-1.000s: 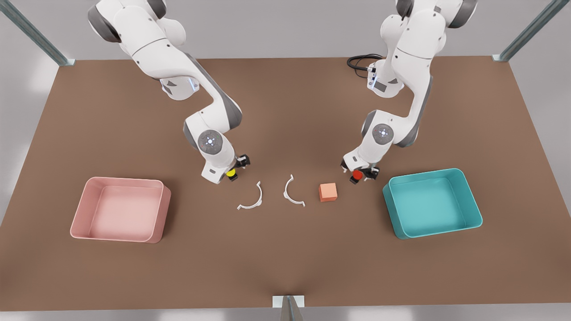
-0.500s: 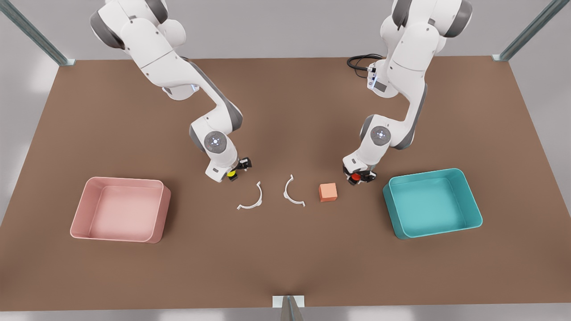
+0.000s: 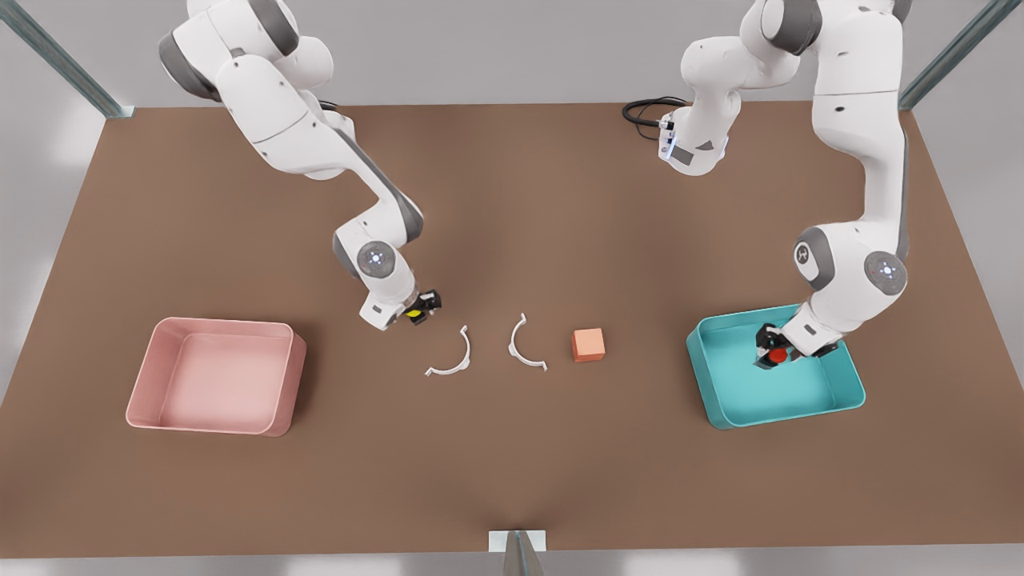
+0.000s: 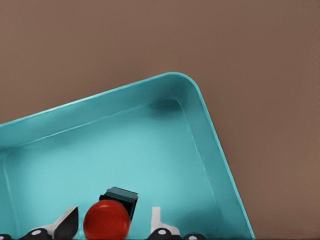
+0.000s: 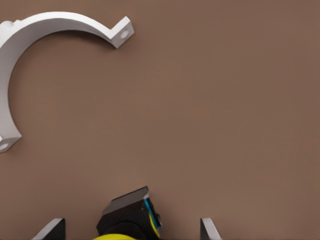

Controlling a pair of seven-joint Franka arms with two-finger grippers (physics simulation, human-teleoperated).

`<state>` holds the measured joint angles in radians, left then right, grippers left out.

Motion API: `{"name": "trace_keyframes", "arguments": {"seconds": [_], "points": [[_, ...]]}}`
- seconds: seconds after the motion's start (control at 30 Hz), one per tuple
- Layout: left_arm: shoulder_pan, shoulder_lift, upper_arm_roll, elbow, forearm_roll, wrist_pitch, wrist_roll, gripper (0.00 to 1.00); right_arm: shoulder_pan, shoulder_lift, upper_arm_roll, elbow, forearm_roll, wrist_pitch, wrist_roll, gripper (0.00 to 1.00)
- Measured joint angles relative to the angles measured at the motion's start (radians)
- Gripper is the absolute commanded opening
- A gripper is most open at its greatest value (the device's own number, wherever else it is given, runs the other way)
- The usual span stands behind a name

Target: Place the red button in the blue storage box with the left arm, and place the yellow button in the pink storage box with the right arm

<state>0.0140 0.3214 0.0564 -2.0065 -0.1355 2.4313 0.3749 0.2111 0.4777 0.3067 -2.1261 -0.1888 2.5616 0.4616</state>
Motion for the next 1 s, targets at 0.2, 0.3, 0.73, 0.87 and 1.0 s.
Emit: {"name": "trace_keyframes", "arguments": {"seconds": [0.2, 0.3, 0.73, 0.87, 1.0], "points": [[-0.041, -0.019, -0.004, 0.186, 0.007, -0.138, 0.051, 1.0, -0.002, 0.024, 0.0, -0.011, -0.012, 0.065, 0.009, 0.99], [-0.056, -0.092, -0.006, 0.449, 0.051, -0.367, -0.009, 1.0, -0.001, 0.003, 0.002, -0.029, -0.014, 0.078, 0.013, 1.0], [-0.088, -0.126, -0.006, 0.55, 0.143, -0.783, -0.181, 1.0, 0.01, -0.008, 0.011, -0.077, -0.015, 0.093, 0.029, 0.85], [-0.089, -0.126, -0.006, 0.55, 0.145, -0.809, -0.213, 1.0, 0.007, 0.002, 0.009, -0.069, -0.015, 0.105, 0.033, 0.78], [-0.089, -0.126, -0.006, 0.55, 0.146, -0.824, -0.239, 1.0, 0.007, 0.007, 0.009, -0.068, -0.015, 0.116, 0.035, 0.65]]}}
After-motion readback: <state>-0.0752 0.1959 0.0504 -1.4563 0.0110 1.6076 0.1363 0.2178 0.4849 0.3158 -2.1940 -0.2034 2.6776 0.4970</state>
